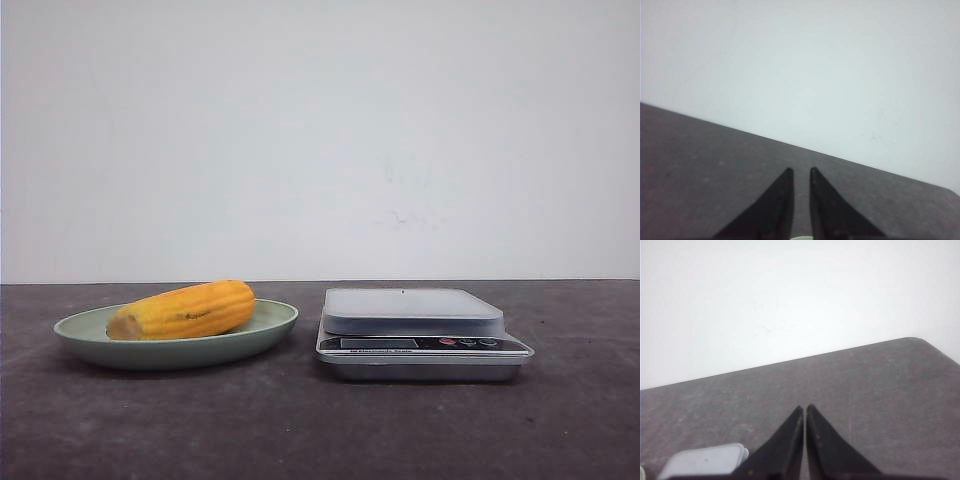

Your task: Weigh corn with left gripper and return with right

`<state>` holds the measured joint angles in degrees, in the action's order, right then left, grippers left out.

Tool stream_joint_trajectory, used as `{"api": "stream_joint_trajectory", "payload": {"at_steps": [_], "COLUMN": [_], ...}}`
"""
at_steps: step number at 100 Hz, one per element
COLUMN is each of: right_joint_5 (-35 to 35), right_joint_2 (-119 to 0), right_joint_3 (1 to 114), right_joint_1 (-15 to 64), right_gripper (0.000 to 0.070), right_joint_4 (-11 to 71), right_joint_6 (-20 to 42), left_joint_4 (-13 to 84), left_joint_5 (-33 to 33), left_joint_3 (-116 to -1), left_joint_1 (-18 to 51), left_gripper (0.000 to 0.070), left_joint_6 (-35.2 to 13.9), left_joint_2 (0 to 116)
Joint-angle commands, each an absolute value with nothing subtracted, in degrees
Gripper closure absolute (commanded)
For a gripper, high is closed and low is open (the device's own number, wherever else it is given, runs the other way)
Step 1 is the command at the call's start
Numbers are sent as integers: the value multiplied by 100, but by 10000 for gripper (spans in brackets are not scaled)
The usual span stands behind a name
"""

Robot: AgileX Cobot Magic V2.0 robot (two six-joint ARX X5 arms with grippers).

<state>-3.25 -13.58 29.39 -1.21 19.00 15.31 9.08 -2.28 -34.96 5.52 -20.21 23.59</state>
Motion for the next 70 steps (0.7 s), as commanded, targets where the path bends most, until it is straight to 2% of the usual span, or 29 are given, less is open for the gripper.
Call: {"api": "stream_joint_trajectory", "payload": {"at_steps": [1, 5, 13, 18, 23, 42, 70], "right_joint_5": [-338, -342, -344, -373, -449, -794, -1363], "right_joint_2": [-1505, -1579, -1691, -1734, -1767, -1841, -2130], "right_joint_3": [3301, 3483, 3789, 3933, 4038, 4399, 4786], "right_joint_1": [-115, -115, -115, -115, -110, -32, 5], "right_gripper": [670, 594, 372, 266, 230, 230, 230], "right_joint_4": [2088, 2259, 2578, 2694, 2740, 2943, 3439], "right_joint_6": [1492, 1406, 1184, 1068, 991, 985, 1098], "left_joint_4": [1085, 1251, 1612, 1791, 1962, 2366, 2742], "left_joint_5": [-370, -456, -672, -766, -878, -1361, -1350], "left_joint_3": [-3911, -4130, -4488, -4624, -4735, -5072, -6117], "left_joint_1": [558, 558, 561, 561, 565, 663, 1461], "left_gripper": [630, 534, 281, 215, 213, 214, 214], "left_joint_6": [-1732, -1675, -1516, -1444, -1411, -1216, -609], "left_joint_2": [2661, 2834, 3114, 3234, 3336, 3688, 5312]}}
